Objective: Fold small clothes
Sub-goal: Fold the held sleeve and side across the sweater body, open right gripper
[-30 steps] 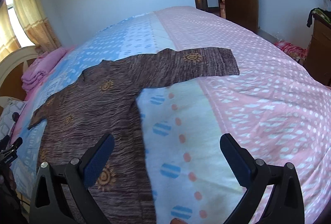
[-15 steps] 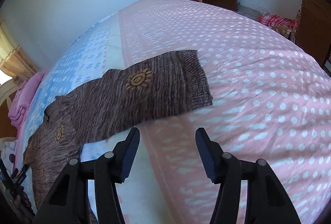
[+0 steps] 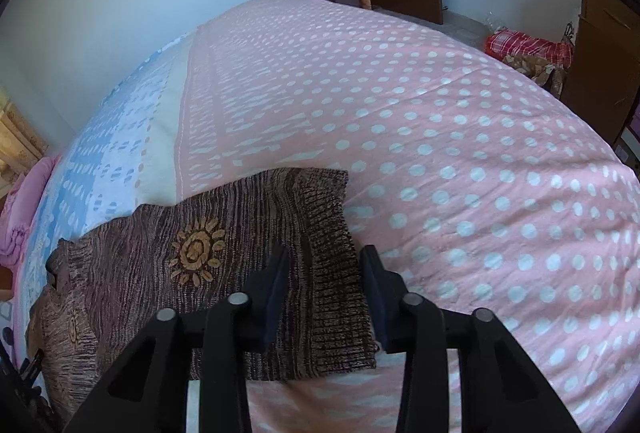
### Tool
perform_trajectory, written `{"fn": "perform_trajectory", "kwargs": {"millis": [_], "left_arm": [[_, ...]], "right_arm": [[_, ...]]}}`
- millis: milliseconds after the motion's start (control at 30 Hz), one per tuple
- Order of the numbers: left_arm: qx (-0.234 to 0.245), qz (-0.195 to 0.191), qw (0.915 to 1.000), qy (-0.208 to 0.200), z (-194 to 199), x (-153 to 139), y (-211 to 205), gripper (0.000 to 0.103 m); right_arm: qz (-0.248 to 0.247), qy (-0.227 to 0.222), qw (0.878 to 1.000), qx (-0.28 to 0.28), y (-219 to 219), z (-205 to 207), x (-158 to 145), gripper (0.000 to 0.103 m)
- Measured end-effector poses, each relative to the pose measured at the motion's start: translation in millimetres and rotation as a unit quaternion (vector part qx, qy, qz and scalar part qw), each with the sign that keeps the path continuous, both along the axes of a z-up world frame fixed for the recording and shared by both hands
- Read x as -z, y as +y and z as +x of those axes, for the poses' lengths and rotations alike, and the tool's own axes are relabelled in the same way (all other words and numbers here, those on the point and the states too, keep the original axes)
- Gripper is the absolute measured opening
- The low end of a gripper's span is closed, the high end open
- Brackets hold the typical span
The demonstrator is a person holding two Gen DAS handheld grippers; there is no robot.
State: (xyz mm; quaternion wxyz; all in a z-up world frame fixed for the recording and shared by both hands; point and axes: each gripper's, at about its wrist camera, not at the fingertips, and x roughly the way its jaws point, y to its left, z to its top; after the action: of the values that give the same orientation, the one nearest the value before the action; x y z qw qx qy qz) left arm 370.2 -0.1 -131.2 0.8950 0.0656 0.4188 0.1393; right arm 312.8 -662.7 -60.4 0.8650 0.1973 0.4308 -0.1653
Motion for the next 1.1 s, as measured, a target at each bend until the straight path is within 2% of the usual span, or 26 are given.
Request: {"fn": "perform_trajectory", "kwargs": {"millis": [33, 100, 267, 533, 700, 900, 1100], "left_arm": [[0.002, -0.006, 1.0000, 0.003, 0.9, 1.3, 0.5, 0.103], [0.004, -0.009, 0.9999, 0.003, 1.1, 0.9, 0.0, 0.103], [0.014, -0.017, 0.9998, 0.002, 1.3, 0.6, -0.7, 0.103], [0.017, -0.044, 0.9988, -0.013, -4.5, -7.3, 8.8, 0.103], [0.020, -0.060, 0.9977, -0.023, -9.0, -14.5, 15.1, 0.103], [0.027, -0.073, 0.9964, -0.035, -14.6, -21.9, 21.5, 0.103], [0.029, -0.080, 0.9958, -0.035, -18.9, -17.7, 26.4, 0.103]], "right_arm": [[-0.006, 0.004, 1.000, -0.004, 3.3, 2.8, 2.3, 0.012], [-0.021, 0.008, 1.000, -0.013, 9.7, 5.8, 3.9, 0.008], [-0.043, -0.003, 0.998, -0.035, 29.6, 9.2, -14.3, 0.007], [-0.091, -0.049, 0.991, -0.081, 77.0, 11.1, -80.3, 0.007], [-0.106, -0.064, 0.986, -0.114, 117.0, 19.8, -109.9, 0.007], [-0.123, -0.075, 0.976, -0.161, 175.7, 29.6, -132.2, 0.007], [-0.127, -0.081, 0.968, -0.203, 225.0, 36.2, -142.4, 0.007]]}}
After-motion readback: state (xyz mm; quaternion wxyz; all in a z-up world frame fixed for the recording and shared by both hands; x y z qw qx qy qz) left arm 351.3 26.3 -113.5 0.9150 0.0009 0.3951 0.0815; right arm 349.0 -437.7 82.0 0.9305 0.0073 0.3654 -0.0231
